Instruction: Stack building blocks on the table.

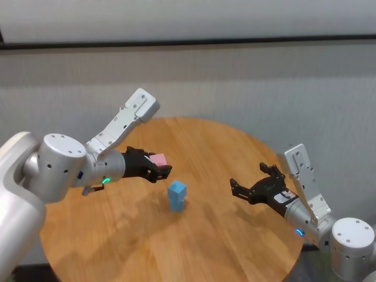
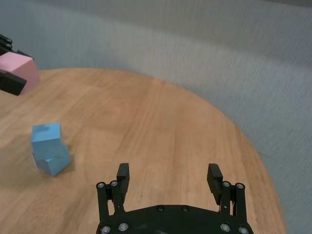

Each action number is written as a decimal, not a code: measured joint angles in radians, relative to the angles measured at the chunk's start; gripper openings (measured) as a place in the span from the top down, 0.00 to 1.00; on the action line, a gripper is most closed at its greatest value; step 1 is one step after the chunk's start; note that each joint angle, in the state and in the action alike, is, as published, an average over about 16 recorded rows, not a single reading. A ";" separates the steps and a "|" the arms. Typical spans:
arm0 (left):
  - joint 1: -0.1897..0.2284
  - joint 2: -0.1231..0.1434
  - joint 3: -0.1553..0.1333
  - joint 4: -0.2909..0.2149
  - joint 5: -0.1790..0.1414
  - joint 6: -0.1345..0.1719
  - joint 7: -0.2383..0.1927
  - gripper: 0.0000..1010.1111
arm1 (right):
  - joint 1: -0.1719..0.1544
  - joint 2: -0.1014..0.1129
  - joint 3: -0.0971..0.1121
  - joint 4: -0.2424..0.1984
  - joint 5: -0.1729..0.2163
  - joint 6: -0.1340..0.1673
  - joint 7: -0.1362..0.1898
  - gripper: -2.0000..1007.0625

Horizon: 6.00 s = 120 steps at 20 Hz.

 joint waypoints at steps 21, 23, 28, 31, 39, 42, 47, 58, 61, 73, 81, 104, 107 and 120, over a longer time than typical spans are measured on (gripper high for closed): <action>-0.009 -0.073 -0.005 0.069 -0.015 0.037 0.018 0.46 | 0.000 0.000 0.000 0.000 0.000 0.000 0.000 0.00; -0.011 -0.080 -0.011 0.082 -0.018 0.036 0.023 0.46 | 0.000 0.000 0.000 0.000 0.000 0.000 0.000 0.00; -0.017 -0.093 -0.021 0.107 -0.025 0.033 0.031 0.46 | 0.000 0.000 0.000 0.000 0.000 0.000 0.000 0.00; -0.019 -0.098 -0.025 0.113 -0.027 0.032 0.034 0.46 | 0.000 0.000 0.000 0.000 0.000 0.000 0.000 0.00; -0.020 -0.104 -0.022 0.108 -0.028 0.036 0.036 0.46 | 0.000 0.000 0.000 0.000 0.000 0.000 0.000 0.00; -0.018 -0.105 -0.017 0.104 -0.025 0.040 0.036 0.46 | 0.000 0.000 0.000 0.000 0.000 0.000 0.000 0.00; -0.016 -0.108 -0.011 0.099 -0.020 0.046 0.036 0.46 | 0.000 0.000 0.000 0.000 0.000 0.000 0.000 0.00; -0.020 -0.120 -0.004 0.117 -0.011 0.048 0.035 0.46 | 0.000 0.000 0.000 0.000 0.000 0.000 0.000 0.00; -0.023 -0.123 -0.004 0.126 -0.009 0.046 0.034 0.46 | 0.000 0.000 0.000 0.000 0.000 0.000 0.000 0.00; -0.026 -0.132 -0.007 0.150 -0.006 0.038 0.033 0.46 | 0.000 0.000 0.000 0.000 0.000 0.000 0.000 0.00; -0.024 -0.136 -0.014 0.157 -0.007 0.029 0.037 0.44 | 0.000 0.000 0.000 0.000 0.000 0.000 0.000 0.00; -0.018 -0.108 -0.057 0.097 -0.056 0.014 0.003 0.01 | 0.000 0.000 0.000 0.000 0.000 0.000 0.000 0.00; -0.012 -0.088 -0.066 0.070 -0.071 0.003 -0.009 0.01 | 0.000 0.000 0.000 0.000 0.000 0.000 0.000 0.00; 0.027 -0.003 -0.070 0.004 -0.079 -0.074 0.010 0.01 | 0.000 0.000 0.000 0.000 0.000 0.000 0.000 0.00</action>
